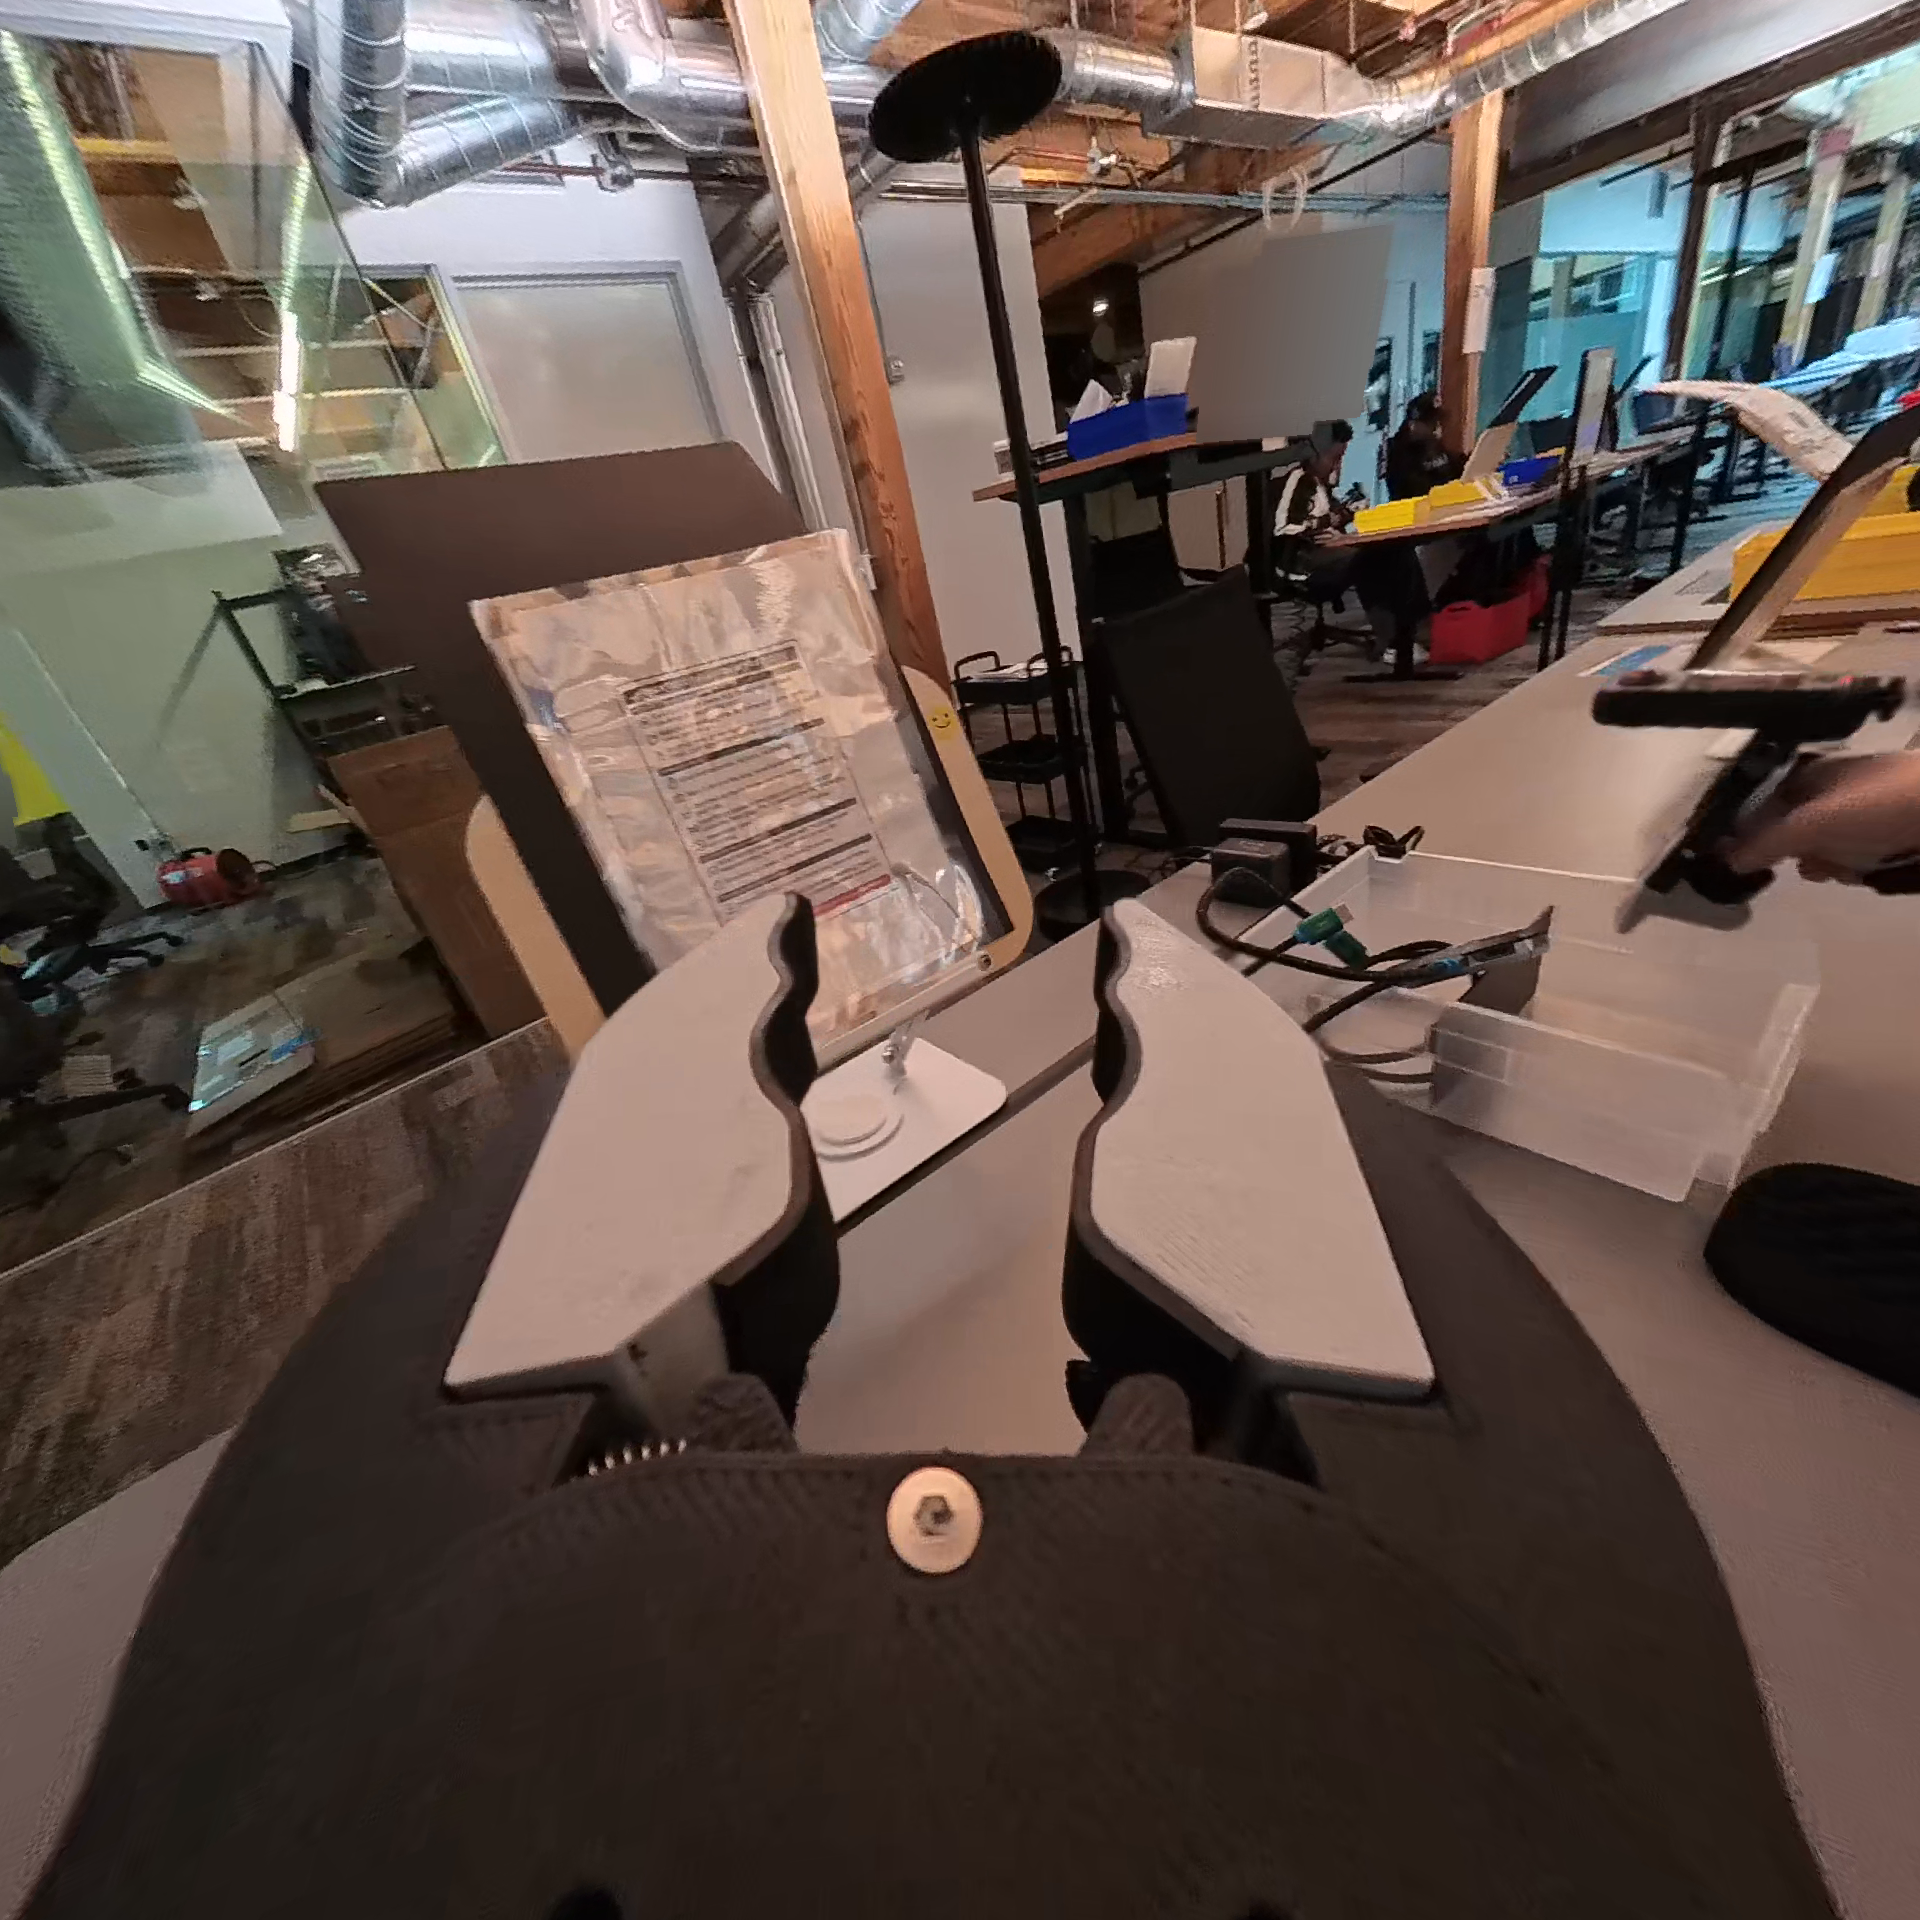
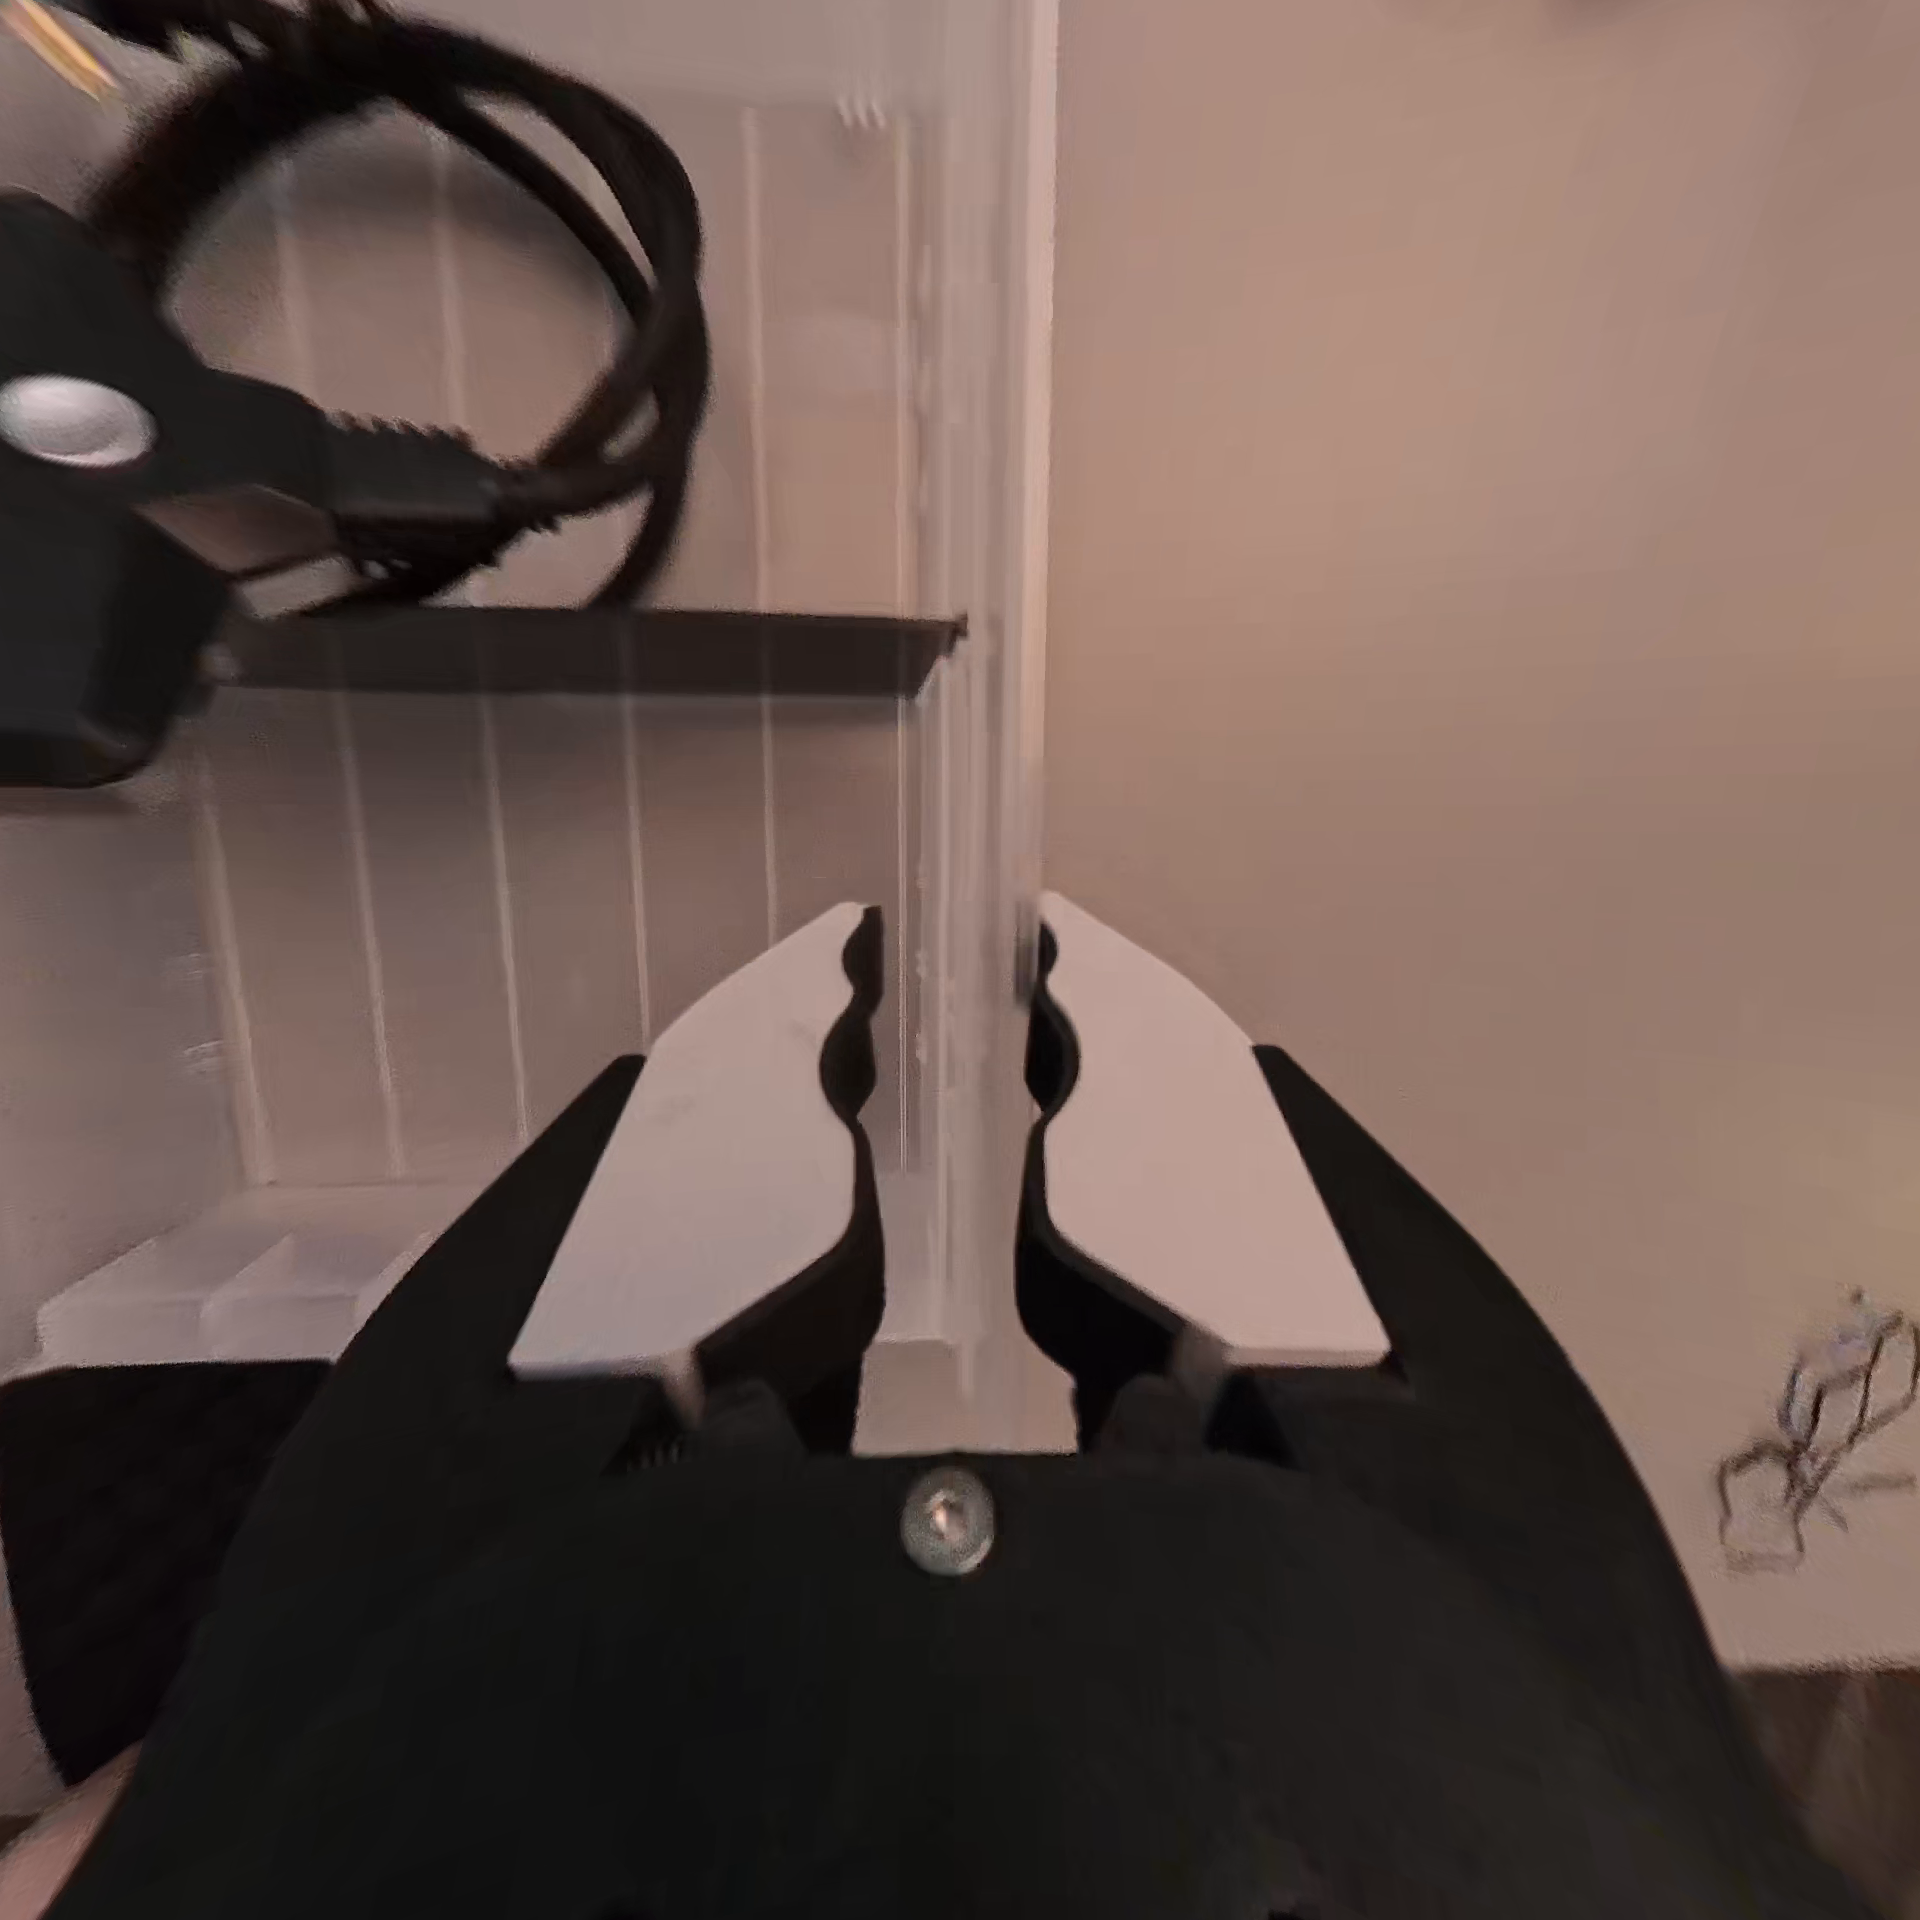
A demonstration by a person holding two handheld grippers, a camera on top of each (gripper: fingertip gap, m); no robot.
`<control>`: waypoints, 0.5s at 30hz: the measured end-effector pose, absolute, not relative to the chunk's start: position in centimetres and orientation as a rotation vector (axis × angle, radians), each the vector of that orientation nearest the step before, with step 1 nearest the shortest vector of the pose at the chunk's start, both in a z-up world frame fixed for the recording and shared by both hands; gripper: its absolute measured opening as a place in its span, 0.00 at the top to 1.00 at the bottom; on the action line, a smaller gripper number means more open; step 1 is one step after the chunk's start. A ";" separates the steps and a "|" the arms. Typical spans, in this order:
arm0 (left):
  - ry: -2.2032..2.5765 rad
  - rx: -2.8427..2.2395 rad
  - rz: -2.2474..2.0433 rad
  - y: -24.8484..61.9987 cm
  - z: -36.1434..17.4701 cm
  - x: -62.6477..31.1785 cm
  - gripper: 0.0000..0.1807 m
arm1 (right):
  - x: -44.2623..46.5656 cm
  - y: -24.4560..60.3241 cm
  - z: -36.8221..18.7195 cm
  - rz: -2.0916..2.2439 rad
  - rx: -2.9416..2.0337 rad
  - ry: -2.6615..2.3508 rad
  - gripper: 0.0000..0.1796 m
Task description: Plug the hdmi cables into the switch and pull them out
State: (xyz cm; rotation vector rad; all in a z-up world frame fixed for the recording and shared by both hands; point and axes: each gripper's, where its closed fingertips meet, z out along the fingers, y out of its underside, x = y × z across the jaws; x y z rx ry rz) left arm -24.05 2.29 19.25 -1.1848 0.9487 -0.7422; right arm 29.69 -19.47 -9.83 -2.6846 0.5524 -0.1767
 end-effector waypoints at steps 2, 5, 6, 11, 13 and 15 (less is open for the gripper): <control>0.934 -1.199 -0.692 2.8 19.3 -25.0 0.72 | 30.3 -19.8 -10.2 -0.211 -2.707 0.667 0.92; 0.918 -1.204 -0.685 2.9 19.6 -26.0 0.72 | 29.8 -19.7 -10.2 -0.044 -2.650 0.862 0.95; 0.914 -1.207 -0.688 2.9 19.7 -26.3 0.72 | 29.5 -19.6 -10.2 0.040 -2.619 0.932 0.96; 0.878 -1.276 -0.623 4.3 19.3 -28.6 0.72 | 28.6 -19.3 -10.2 0.203 -2.562 1.040 0.96; 0.913 -1.336 -0.596 4.9 18.2 -29.4 0.74 | 28.0 -19.2 -10.2 0.210 -2.590 1.040 0.96; 0.972 -1.453 -0.538 6.0 15.9 -30.4 0.73 | 27.1 -19.0 -10.2 0.233 -2.627 1.012 0.96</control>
